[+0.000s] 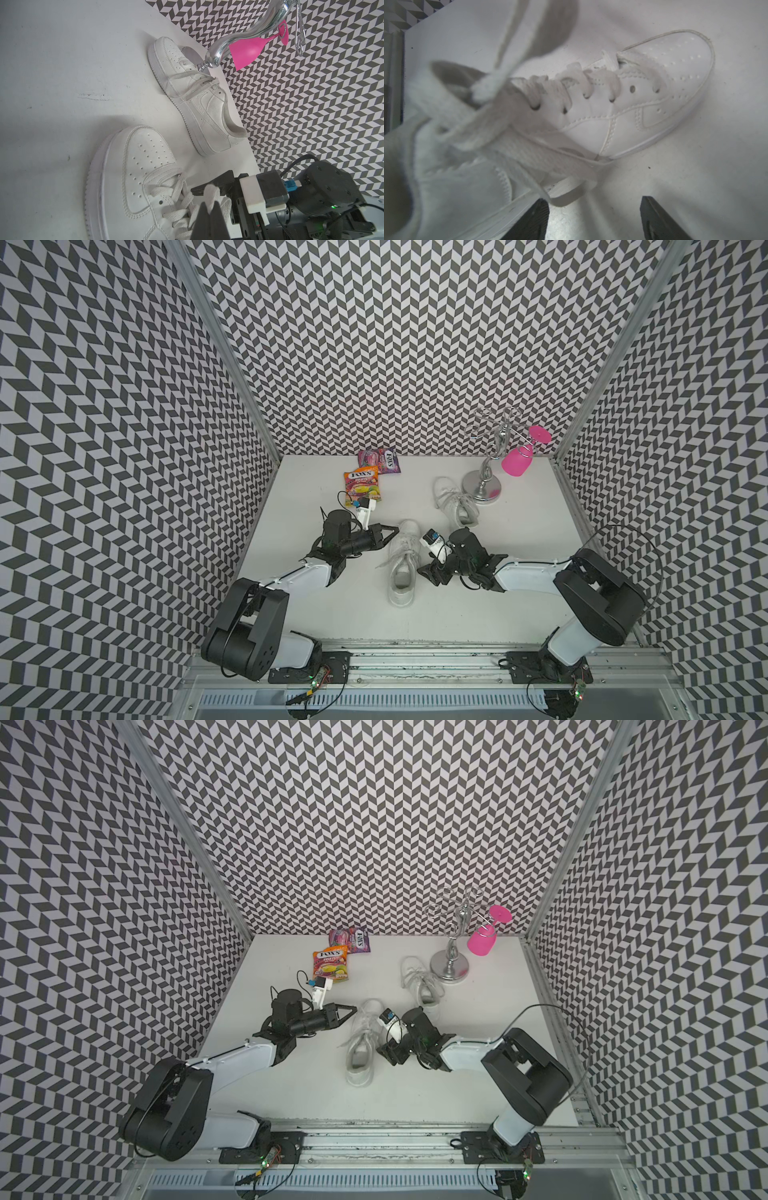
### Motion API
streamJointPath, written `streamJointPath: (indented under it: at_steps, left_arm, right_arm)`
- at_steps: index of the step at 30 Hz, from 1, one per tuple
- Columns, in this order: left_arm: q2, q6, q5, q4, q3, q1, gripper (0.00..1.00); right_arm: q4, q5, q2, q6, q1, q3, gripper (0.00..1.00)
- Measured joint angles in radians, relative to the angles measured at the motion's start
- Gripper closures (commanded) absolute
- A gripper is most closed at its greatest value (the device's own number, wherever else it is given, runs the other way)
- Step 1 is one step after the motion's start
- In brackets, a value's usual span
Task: Tie the shoes
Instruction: Tie the shoelace on the shoe.
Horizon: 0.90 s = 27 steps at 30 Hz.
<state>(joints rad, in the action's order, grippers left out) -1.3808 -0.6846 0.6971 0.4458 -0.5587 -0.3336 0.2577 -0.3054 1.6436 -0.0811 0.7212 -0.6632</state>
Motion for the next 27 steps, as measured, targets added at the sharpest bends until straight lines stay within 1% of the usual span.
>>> streamJointPath:
  at_steps: [4, 7, 10, 13, 16, 21, 27]
  left_arm:
    - [0.0, 0.003, 0.0, 0.0, 0.0, 0.0, 1.0]
    - [0.0, 0.003, 0.0, -0.001, 0.0, 0.0, 1.0]
    - [0.0, 0.004, 0.0, -0.001, 0.0, 0.0, 1.0]
    - [0.0, 0.004, 0.0, -0.002, 0.0, 0.0, 1.0]
    - [0.0, 0.003, -0.001, -0.002, 0.0, 0.003, 1.0]
    - [0.007, 0.003, -0.015, -0.009, 0.0, 0.012, 1.0]
    - [0.047, 0.003, -0.047, -0.021, 0.0, 0.029, 1.0]
  right_arm:
    - [0.005, -0.029, 0.032, -0.019, 0.0, -0.018, 0.32]
    - [0.004, -0.054, 0.052, -0.029, -0.002, -0.033, 0.4]
    - [0.006, -0.068, 0.069, -0.035, -0.005, -0.041, 0.5]
    - [0.005, -0.069, 0.072, -0.034, -0.005, -0.041, 0.67]
    - [0.005, -0.058, 0.07, -0.029, -0.005, -0.041, 0.81]
    - [0.005, -0.023, 0.026, 0.0, -0.005, -0.018, 0.92]
    - [-0.002, 0.024, -0.05, 0.053, -0.006, 0.038, 0.97]
